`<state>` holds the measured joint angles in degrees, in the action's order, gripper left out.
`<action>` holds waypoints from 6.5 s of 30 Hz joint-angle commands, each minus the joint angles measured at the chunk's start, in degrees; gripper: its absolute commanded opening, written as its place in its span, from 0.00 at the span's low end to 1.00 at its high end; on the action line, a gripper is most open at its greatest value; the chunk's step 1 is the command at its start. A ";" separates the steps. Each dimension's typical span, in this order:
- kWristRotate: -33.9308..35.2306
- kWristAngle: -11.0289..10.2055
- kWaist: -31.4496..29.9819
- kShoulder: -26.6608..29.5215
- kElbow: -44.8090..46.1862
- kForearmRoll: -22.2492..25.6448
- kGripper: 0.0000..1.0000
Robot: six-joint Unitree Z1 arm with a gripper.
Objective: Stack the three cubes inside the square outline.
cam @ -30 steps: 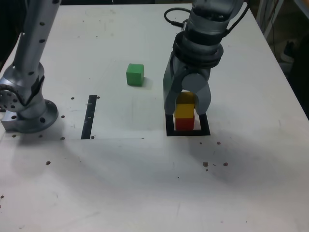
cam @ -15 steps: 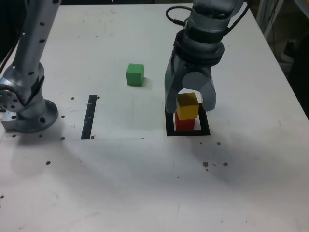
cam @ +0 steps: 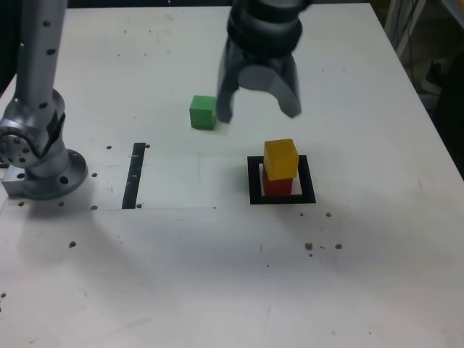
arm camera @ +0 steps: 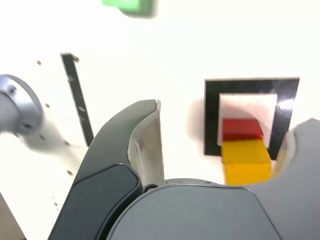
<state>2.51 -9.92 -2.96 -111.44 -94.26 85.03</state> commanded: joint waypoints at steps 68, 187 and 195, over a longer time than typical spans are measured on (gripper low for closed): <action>-28.79 -3.37 23.35 0.07 28.17 -26.95 0.10; 2.31 8.42 -3.72 -8.95 -15.20 6.60 0.99; 2.45 6.97 -4.10 -1.40 -11.57 6.62 0.99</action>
<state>4.91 -2.82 -6.85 -114.48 -106.32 91.17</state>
